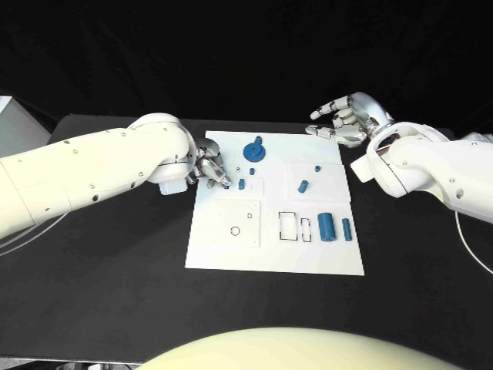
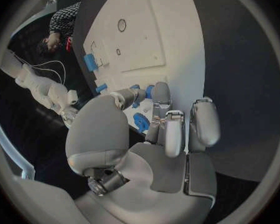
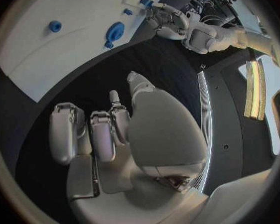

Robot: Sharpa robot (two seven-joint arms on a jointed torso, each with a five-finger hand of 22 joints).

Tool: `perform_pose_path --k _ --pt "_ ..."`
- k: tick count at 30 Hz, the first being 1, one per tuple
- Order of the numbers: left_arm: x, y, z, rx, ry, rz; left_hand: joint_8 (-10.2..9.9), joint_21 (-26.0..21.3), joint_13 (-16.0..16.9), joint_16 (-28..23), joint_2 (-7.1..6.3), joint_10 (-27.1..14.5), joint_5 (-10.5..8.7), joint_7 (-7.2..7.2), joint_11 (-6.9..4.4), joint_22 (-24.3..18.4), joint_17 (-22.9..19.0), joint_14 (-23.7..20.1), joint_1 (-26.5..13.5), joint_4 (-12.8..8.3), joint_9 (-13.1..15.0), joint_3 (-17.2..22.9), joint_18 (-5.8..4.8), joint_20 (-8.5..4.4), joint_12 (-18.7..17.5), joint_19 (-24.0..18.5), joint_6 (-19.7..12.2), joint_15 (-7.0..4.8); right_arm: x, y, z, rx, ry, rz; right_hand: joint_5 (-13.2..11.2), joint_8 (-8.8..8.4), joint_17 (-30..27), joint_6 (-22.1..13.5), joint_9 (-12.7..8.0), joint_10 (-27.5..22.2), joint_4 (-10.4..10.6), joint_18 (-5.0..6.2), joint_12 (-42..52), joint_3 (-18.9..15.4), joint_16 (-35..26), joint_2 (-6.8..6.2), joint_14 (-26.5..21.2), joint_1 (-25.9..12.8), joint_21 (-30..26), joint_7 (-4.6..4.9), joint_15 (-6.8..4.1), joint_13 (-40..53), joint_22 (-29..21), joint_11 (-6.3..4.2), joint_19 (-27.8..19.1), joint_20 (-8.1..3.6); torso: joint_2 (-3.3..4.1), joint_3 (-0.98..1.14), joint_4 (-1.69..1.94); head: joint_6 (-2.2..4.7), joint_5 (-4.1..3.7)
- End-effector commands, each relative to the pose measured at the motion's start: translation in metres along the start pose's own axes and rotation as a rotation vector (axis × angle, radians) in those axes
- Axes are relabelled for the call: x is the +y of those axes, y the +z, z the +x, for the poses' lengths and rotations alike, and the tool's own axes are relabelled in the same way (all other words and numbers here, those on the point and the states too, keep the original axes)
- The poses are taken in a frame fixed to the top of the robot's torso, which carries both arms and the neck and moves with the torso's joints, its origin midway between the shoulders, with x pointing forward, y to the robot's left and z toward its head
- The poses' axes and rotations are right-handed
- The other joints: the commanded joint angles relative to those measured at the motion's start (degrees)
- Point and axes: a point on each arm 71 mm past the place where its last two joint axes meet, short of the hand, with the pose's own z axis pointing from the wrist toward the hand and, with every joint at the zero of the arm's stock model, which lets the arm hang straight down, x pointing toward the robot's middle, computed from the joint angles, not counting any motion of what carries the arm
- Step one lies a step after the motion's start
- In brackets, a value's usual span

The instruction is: Assemble the parts on the task board

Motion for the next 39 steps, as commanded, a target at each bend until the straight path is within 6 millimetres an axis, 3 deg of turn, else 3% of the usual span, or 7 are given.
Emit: perform_pose_path --k 1,10,23,28,31,34,39 --pt "-0.0008 0.0028 0.0054 0.039 0.019 -0.003 0.06 0.06 -0.10 0.20 0.35 0.06 0.27 -0.01 -0.30 -0.11 15.08 6.03 -0.15 -11.54 -0.04 11.21 -0.67 -0.14 0.16 0.04 0.57 -0.34 0.0010 -0.0003 0.0010 0.011 -0.005 -0.011 0.02 0.25 9.50 -0.43 0.09 -0.43 0.12 0.96 -0.23 0.33 -0.19 0.22 4.46 -0.53 -0.29 0.04 -0.50 6.60 5.00 -0.06 0.63 -0.44 -0.01 -0.03 0.02 -0.04 0.03" --pt "-0.0003 0.0085 0.0057 0.032 0.016 -0.017 0.01 -0.21 -0.43 0.20 0.53 -0.01 0.26 0.04 -0.26 -0.68 15.08 6.03 -0.47 -11.39 -0.09 11.19 -0.54 -0.16 -0.03 -0.31 0.57 -0.34 0.0014 -0.0006 0.0013 0.012 -0.004 -0.012 0.09 0.43 9.49 -0.53 0.15 -0.48 0.10 0.97 -0.31 0.47 -0.24 0.05 4.47 -0.74 -0.42 0.01 -0.53 6.49 4.93 -0.08 0.65 -0.48 0.06 -0.04 -0.12 -0.11 -0.06" --pt "0.0011 0.0122 0.0099 0.056 0.024 -0.026 -0.14 -0.79 -0.51 0.20 0.27 -0.25 -0.25 0.13 -0.14 -1.72 15.08 6.03 -1.38 -11.32 -0.13 10.31 -0.35 -0.09 -0.17 -1.03 0.26 -0.21 0.0017 -0.0007 0.0016 0.014 -0.003 -0.013 0.09 0.43 9.49 -0.53 0.15 -0.48 0.10 0.97 -0.31 0.47 -0.24 0.05 4.47 -0.74 -0.42 0.01 -0.53 6.49 4.93 -0.08 0.65 -0.48 -0.01 -0.02 0.04 -0.39 -0.36" --pt "0.0021 0.0122 0.0099 0.059 0.024 -0.027 -0.02 -1.20 -0.48 0.20 -0.20 -0.02 -0.80 -0.21 -0.29 -2.07 15.08 6.03 -2.66 -10.62 0.05 7.09 -0.28 0.00 -0.07 -1.35 -0.24 -0.18 0.0015 -0.0007 0.0014 0.014 -0.003 -0.013 0.09 0.43 9.49 -0.53 0.15 -0.48 0.10 0.97 -0.31 0.47 -0.24 0.05 4.47 -0.74 -0.42 0.01 -0.53 6.49 4.93 -0.08 0.65 -0.48 0.00 -0.04 0.06 -0.41 -0.40" --pt "0.0027 0.0122 0.0097 0.056 0.022 -0.028 -0.27 -1.62 -0.34 0.20 -0.26 -0.08 -1.22 -0.75 -0.60 -2.46 15.08 6.03 -3.69 -9.00 -0.28 2.76 -0.21 -0.17 0.14 -1.54 -0.08 -0.40 0.0015 -0.0006 0.0013 0.014 -0.003 -0.013 0.09 0.43 9.49 -0.53 0.15 -0.48 0.10 0.97 -0.31 0.47 -0.24 0.05 4.47 -0.74 -0.42 0.01 -0.53 6.49 4.93 -0.08 0.65 -0.48 -0.02 -0.07 0.02 -0.38 -0.36" --pt "0.0034 0.0121 0.0092 0.052 0.019 -0.028 -0.46 -1.79 -0.26 0.20 -0.27 -0.22 -1.29 -0.80 -0.62 -2.65 15.08 6.03 -3.96 -8.27 -0.53 1.20 -0.18 -0.25 0.24 -1.61 0.13 -0.44 0.0014 -0.0006 0.0013 0.013 -0.003 -0.013 0.09 0.43 9.49 -0.53 0.15 -0.48 0.10 0.97 -0.31 0.47 -0.24 0.05 4.47 -0.74 -0.42 0.01 -0.53 6.49 4.93 -0.08 0.65 -0.48 0.00 -0.10 0.02 -0.31 -0.39" --pt "0.0055 0.0118 0.0085 0.042 0.015 -0.030 -1.04 -2.29 0.07 0.17 -0.60 -0.72 -1.56 -0.71 -0.49 -3.08 15.01 6.01 -6.22 -3.05 -1.42 -8.16 -0.17 -0.19 0.73 -1.64 1.11 -0.42 0.0014 -0.0006 0.0013 0.013 -0.003 -0.014 0.09 0.47 9.31 -0.59 0.16 -0.58 0.12 1.00 -0.43 0.51 -0.34 0.03 4.42 -0.83 -0.57 0.01 -0.54 6.38 4.82 -0.08 0.62 -0.49 0.00 -0.07 0.00 -0.27 -0.40"
